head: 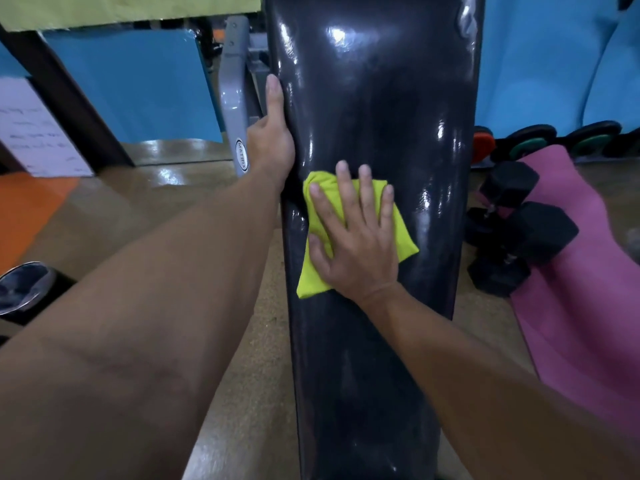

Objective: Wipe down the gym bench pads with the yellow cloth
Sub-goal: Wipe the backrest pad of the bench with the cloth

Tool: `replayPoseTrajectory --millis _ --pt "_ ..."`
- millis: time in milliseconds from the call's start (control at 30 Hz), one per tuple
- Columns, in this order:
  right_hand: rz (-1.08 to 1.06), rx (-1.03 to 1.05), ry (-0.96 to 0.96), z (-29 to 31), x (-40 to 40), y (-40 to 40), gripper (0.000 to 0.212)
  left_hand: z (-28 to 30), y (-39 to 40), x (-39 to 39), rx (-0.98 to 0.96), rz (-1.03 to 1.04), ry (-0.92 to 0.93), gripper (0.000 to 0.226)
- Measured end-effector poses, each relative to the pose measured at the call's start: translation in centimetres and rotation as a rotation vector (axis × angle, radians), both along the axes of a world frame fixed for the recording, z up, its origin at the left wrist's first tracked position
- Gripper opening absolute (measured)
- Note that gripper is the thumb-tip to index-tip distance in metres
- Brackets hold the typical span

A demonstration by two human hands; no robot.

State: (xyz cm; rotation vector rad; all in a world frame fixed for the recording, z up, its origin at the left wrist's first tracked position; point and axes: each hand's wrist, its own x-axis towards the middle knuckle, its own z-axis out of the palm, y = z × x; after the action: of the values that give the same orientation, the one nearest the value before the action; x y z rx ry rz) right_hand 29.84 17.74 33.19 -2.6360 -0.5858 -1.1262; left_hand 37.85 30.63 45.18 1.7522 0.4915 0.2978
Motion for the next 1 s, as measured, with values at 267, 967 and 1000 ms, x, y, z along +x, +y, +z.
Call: replayPoseTrajectory --millis 267,967,1000 --pt "-0.155 0.166 0.016 2.1 1.8 2.0 0.067 -0.2 0.1 -0.3 0.033 -0.015 0.007 0.054" --pt "-0.003 0.008 -0.004 -1.3 -0.9 2.0 0.064 0.6 0.2 -0.8 -0.052 -0.039 -0.027 0.049" --pt "-0.028 0.025 -0.017 -1.3 -0.6 1.7 0.064 0.4 0.4 -0.8 -0.049 -0.05 -0.021 0.052"
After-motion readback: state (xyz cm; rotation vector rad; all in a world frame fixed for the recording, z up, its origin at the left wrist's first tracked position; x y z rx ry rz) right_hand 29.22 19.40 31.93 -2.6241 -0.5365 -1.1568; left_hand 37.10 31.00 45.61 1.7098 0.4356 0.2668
